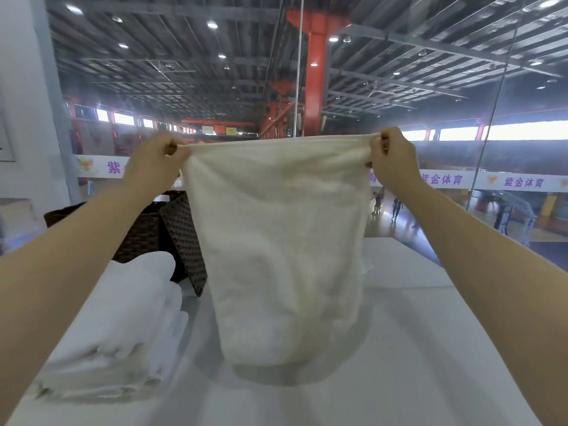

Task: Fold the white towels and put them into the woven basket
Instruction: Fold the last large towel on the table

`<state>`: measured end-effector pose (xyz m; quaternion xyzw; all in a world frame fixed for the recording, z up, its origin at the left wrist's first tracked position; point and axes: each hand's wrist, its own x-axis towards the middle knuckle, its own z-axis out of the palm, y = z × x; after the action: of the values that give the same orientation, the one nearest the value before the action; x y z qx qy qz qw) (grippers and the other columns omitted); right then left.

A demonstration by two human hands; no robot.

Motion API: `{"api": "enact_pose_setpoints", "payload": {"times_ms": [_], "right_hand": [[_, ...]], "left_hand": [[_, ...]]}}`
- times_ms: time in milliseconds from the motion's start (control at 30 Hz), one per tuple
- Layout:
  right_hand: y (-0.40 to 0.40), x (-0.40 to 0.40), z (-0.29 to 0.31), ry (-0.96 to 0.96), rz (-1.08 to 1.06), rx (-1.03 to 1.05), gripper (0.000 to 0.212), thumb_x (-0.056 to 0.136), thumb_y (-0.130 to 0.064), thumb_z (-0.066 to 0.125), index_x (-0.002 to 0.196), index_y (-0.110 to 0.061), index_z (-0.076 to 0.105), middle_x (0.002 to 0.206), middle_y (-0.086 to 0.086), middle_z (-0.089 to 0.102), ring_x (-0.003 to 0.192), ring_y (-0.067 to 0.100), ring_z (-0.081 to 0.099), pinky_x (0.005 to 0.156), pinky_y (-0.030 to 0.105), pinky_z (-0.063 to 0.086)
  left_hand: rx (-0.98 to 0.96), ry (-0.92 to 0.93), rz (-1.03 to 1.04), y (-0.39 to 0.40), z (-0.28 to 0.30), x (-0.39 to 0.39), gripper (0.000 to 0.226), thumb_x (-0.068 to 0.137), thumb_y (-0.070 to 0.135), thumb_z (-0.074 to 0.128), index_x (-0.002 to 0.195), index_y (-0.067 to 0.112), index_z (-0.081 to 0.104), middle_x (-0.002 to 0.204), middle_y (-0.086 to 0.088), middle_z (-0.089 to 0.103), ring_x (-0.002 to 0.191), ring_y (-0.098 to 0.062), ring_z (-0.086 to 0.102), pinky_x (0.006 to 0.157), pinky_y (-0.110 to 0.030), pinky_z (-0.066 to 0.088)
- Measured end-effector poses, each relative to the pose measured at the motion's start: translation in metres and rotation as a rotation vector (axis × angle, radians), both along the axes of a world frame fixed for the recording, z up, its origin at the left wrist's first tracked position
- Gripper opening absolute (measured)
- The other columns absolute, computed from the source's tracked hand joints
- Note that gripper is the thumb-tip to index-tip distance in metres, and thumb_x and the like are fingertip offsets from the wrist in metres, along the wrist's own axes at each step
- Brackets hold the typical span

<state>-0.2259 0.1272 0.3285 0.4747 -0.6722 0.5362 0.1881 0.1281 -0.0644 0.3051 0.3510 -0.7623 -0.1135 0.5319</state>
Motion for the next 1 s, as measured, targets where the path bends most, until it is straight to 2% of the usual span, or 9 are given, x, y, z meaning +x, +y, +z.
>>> {"api": "enact_pose_setpoints", "payload": {"times_ms": [67, 167, 267, 367, 500, 633, 767, 867, 1000], "right_hand": [[-0.009, 0.005, -0.001, 0.056, 0.041, -0.013, 0.008, 0.102, -0.021, 0.04, 0.101, -0.017, 0.047, 0.077, -0.005, 0.054, 0.082, 0.03, 0.068, 0.074, 0.041, 0.056], [-0.016, 0.004, 0.0, 0.022, 0.054, 0.14, 0.015, 0.101, -0.021, 0.043, 0.108, -0.014, 0.053, 0.077, -0.007, 0.054, 0.084, 0.029, 0.067, 0.083, 0.046, 0.056], [-0.018, -0.007, 0.001, 0.0, 0.039, 0.191, 0.016, 0.1, -0.02, 0.045, 0.109, -0.012, 0.055, 0.081, -0.003, 0.057, 0.083, 0.028, 0.068, 0.078, 0.039, 0.056], [-0.024, -0.01, -0.003, 0.035, -0.019, 0.238, 0.011, 0.1, -0.022, 0.043, 0.104, -0.017, 0.051, 0.083, -0.002, 0.054, 0.08, 0.021, 0.052, 0.061, 0.026, 0.039], [-0.037, -0.018, -0.007, -0.041, -0.039, 0.211, 0.01, 0.1, -0.02, 0.04, 0.102, -0.017, 0.049, 0.077, -0.009, 0.049, 0.08, 0.018, 0.046, 0.063, 0.028, 0.035], [-0.041, -0.016, 0.001, -0.065, -0.02, 0.001, 0.021, 0.102, -0.021, 0.038, 0.114, -0.012, 0.052, 0.091, -0.001, 0.054, 0.081, 0.018, 0.045, 0.065, 0.028, 0.034], [-0.035, -0.022, 0.011, -0.078, 0.047, -0.002, 0.021, 0.098, -0.019, 0.046, 0.114, -0.011, 0.058, 0.096, -0.003, 0.056, 0.084, 0.014, 0.048, 0.066, 0.019, 0.038], [-0.027, -0.032, 0.008, -0.145, 0.069, 0.096, 0.008, 0.09, -0.015, 0.055, 0.089, -0.018, 0.062, 0.074, -0.005, 0.057, 0.068, 0.009, 0.051, 0.064, 0.02, 0.04], [-0.012, -0.029, 0.018, -0.332, 0.263, 0.063, 0.027, 0.082, 0.003, 0.057, 0.06, -0.013, 0.052, 0.037, -0.007, 0.042, 0.033, 0.008, 0.035, 0.043, 0.023, 0.029]], "left_hand": [[0.012, 0.075, 0.023, -0.002, 0.002, -0.006, 0.017, 0.098, 0.025, 0.051, 0.104, 0.012, 0.06, 0.087, -0.006, 0.068, 0.068, -0.019, 0.064, 0.07, -0.034, 0.051], [0.245, 0.069, -0.088, -0.01, -0.008, -0.012, 0.017, 0.099, 0.02, 0.05, 0.11, 0.008, 0.056, 0.079, -0.01, 0.069, 0.071, -0.021, 0.071, 0.076, -0.041, 0.059], [0.315, 0.123, -0.129, -0.017, -0.014, -0.01, 0.016, 0.098, 0.018, 0.053, 0.105, 0.003, 0.056, 0.085, -0.005, 0.067, 0.083, -0.025, 0.072, 0.085, -0.041, 0.058], [0.32, 0.117, -0.13, -0.022, -0.013, -0.012, 0.013, 0.095, 0.019, 0.055, 0.093, 0.006, 0.057, 0.091, 0.0, 0.063, 0.093, -0.027, 0.07, 0.089, -0.041, 0.056], [0.241, 0.023, -0.02, -0.033, -0.017, -0.026, 0.023, 0.087, 0.033, 0.058, 0.093, 0.011, 0.06, 0.098, -0.01, 0.064, 0.096, -0.027, 0.063, 0.089, -0.045, 0.053], [0.095, 0.147, 0.017, -0.023, -0.008, -0.045, 0.018, 0.097, 0.027, 0.051, 0.102, 0.011, 0.057, 0.103, -0.003, 0.059, 0.095, -0.018, 0.053, 0.082, -0.032, 0.041], [0.12, 0.184, -0.062, -0.032, -0.008, -0.04, 0.014, 0.097, 0.026, 0.053, 0.1, 0.013, 0.058, 0.101, -0.005, 0.063, 0.093, -0.021, 0.063, 0.086, -0.036, 0.05], [0.092, 0.058, -0.009, -0.032, -0.017, -0.037, 0.023, 0.098, 0.028, 0.051, 0.105, 0.011, 0.063, 0.096, -0.003, 0.063, 0.089, -0.022, 0.059, 0.083, -0.038, 0.046], [0.148, 0.109, -0.078, -0.031, -0.011, -0.03, 0.018, 0.091, 0.031, 0.052, 0.092, 0.019, 0.065, 0.088, 0.001, 0.058, 0.086, -0.018, 0.051, 0.08, -0.035, 0.041]]}}
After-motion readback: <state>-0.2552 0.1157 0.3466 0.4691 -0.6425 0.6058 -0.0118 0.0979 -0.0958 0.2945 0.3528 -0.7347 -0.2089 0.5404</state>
